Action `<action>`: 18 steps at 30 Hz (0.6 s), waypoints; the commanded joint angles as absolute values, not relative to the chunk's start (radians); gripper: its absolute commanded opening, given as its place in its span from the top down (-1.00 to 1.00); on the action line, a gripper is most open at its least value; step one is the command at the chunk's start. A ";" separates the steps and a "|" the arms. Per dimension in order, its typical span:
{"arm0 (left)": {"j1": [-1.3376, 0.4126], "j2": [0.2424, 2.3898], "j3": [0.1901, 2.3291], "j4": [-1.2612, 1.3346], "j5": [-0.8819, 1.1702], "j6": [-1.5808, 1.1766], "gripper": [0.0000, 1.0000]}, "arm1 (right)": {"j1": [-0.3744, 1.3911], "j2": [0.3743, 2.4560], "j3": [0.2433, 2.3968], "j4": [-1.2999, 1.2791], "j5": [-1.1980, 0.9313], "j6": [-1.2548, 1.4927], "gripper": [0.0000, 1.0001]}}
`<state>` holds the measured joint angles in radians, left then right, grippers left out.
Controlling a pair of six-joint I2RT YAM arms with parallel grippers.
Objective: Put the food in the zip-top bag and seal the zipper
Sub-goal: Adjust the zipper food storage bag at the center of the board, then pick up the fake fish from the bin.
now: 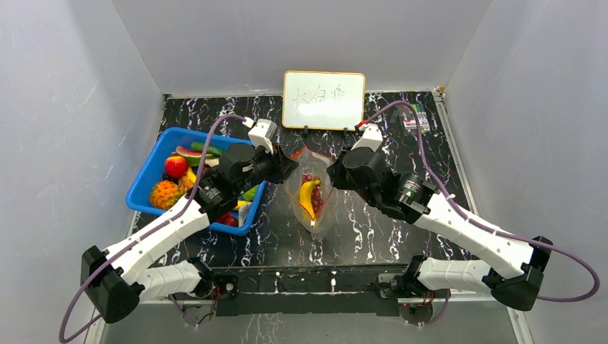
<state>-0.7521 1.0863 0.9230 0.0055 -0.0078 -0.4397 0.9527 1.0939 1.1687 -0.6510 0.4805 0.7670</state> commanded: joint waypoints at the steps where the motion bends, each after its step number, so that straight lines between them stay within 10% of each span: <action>1: -0.756 1.100 0.989 -0.034 -0.033 -0.479 0.40 | 0.948 1.093 1.162 -0.596 0.515 0.754 1.00; 8: -0.756 1.052 1.042 -0.225 -0.205 -0.522 -0.39 | 0.948 1.097 1.143 -0.569 0.524 0.759 1.00; 18: -0.755 0.968 1.044 -0.378 -0.541 -0.632 -0.68 | 0.948 1.111 1.138 -0.544 0.498 0.744 1.00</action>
